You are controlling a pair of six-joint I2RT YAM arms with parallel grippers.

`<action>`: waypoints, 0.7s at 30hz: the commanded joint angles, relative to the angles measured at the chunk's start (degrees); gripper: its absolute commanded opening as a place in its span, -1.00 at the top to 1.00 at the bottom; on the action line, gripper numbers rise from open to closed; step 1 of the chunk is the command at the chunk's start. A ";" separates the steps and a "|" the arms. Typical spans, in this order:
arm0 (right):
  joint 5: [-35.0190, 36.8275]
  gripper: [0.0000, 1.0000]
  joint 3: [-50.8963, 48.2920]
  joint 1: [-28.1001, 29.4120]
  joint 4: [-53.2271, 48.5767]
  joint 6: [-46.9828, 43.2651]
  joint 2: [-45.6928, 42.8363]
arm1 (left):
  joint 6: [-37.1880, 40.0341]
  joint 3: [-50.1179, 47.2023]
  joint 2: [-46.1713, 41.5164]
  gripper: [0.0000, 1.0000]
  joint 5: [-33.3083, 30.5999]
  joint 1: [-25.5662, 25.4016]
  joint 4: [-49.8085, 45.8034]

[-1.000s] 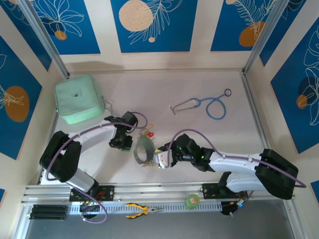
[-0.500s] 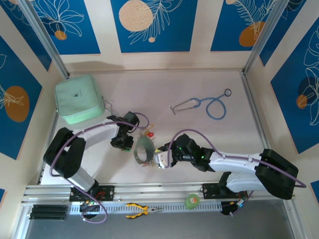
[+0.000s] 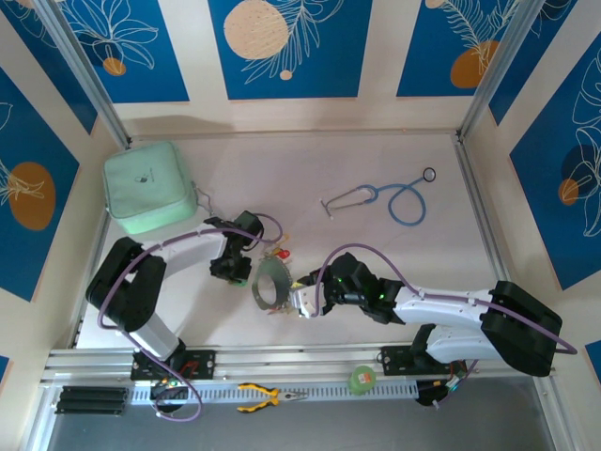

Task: Put the keys on the keyring

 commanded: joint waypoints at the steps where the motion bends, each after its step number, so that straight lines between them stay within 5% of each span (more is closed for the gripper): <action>1: -0.69 1.00 0.04 0.52 0.09 0.71 -1.04 | 1.22 1.67 0.06 0.70 -2.75 -0.17 -1.89; 11: -0.71 1.00 0.13 0.51 -0.13 0.71 -1.16 | 1.65 3.72 -4.50 1.00 -4.48 -0.17 -3.24; 21: -0.73 1.00 0.42 0.56 -0.82 0.66 -1.17 | -0.70 0.16 -3.45 1.00 7.72 3.05 4.08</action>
